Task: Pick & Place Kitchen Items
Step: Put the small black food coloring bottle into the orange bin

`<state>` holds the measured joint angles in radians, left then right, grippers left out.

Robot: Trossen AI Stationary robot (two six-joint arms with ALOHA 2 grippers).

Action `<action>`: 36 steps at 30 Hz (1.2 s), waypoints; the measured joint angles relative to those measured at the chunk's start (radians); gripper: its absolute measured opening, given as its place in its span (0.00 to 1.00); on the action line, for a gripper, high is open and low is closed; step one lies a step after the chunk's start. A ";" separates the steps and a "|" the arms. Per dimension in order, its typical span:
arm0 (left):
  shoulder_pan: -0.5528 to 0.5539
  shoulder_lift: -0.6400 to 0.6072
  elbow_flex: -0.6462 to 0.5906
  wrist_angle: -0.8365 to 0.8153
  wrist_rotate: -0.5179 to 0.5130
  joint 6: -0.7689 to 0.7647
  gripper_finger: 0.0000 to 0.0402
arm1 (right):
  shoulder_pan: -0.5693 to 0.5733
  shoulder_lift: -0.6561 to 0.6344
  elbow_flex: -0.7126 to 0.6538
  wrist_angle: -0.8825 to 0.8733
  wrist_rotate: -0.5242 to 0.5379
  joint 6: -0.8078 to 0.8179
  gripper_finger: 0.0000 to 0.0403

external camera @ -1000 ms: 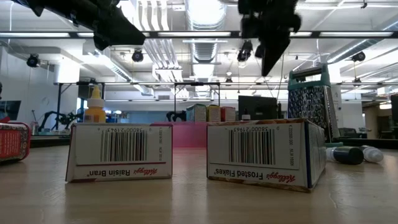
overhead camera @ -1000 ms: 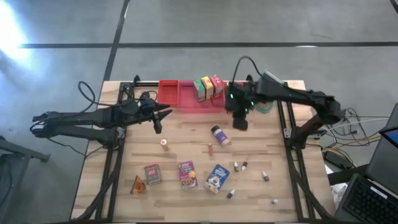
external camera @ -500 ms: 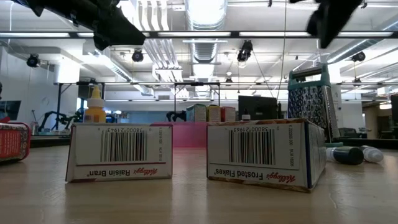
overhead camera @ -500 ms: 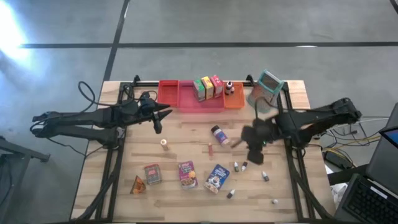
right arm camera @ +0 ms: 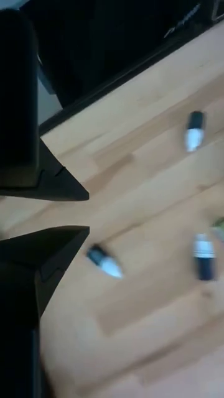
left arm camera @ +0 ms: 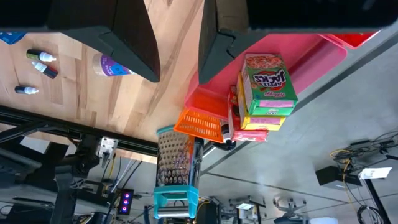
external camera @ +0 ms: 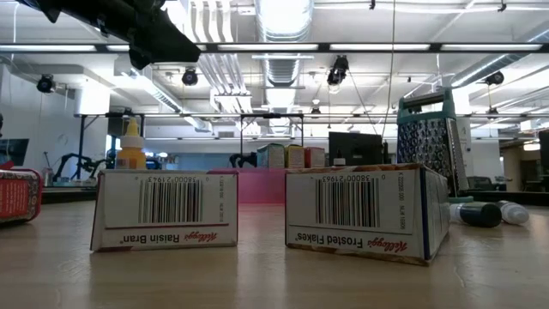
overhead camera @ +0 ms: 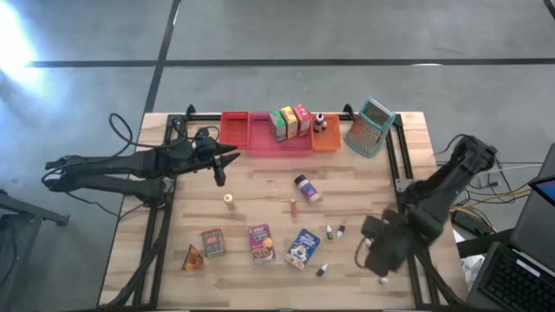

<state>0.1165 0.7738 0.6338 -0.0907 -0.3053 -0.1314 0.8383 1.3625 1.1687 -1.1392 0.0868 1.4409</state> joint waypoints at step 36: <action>0.000 0.000 0.000 0.000 0.000 0.000 0.29 | 0.273 0.341 0.108 0.030 -0.087 0.490 0.23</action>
<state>0.1165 0.7738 0.6338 -0.0909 -0.3054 -0.1314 1.1110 1.7031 1.2769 -1.1096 0.0002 1.9307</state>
